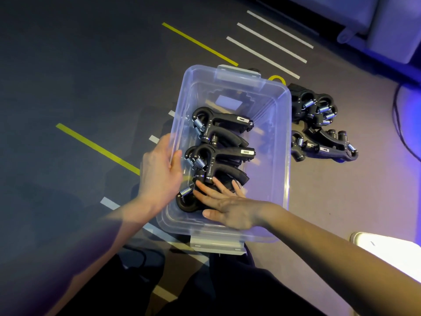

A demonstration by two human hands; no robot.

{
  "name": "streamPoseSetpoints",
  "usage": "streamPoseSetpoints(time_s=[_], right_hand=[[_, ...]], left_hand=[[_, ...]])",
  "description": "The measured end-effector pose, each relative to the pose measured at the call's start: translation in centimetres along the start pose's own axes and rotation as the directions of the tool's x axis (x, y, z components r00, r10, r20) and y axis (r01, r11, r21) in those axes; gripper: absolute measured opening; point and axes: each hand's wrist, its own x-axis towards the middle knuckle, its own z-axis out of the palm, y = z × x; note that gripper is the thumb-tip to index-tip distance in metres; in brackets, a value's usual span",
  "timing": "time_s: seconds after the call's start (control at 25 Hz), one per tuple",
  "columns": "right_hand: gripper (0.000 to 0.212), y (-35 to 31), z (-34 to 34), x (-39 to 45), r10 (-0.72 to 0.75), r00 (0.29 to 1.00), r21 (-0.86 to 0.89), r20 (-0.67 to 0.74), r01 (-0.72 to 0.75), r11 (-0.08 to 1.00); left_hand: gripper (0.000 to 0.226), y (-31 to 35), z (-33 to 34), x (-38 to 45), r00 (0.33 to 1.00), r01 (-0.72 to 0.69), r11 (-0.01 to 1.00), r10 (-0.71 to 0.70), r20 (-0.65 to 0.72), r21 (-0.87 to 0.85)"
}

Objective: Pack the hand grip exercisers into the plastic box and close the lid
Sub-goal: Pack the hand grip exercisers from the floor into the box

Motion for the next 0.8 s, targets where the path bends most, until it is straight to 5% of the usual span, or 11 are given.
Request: streamPoseSetpoints(time_s=[0.24, 0.36, 0.6, 0.8], right_hand=[[0.059, -0.3, 0.0, -0.5, 0.022, 0.998, 0.076, -0.056, -0.018, 0.997], [0.063, -0.1, -0.4, -1.2, 0.036, 0.955, 0.121, -0.295, 0.000, 0.993], [0.067, 1.9, -3.7, -3.9, 0.077, 0.622, 0.172, -0.779, 0.094, 0.981], [0.062, 4.4, -4.5, -6.4, 0.177, 0.385, 0.217, -0.906, 0.062, 0.974]], left_hand=[[0.017, 0.5, -0.1, 0.0, 1.000, 0.015, 0.999, -0.016, 0.017, 0.049], [0.025, 1.0, -0.1, 0.2, 0.999, 0.027, 0.994, -0.032, 0.043, 0.109], [0.068, 1.6, -0.2, 1.2, 0.987, 0.030, 0.989, -0.053, 0.151, 0.147], [0.068, 4.8, 0.8, 2.0, 0.889, -0.402, 0.884, 0.314, 0.334, 0.238]])
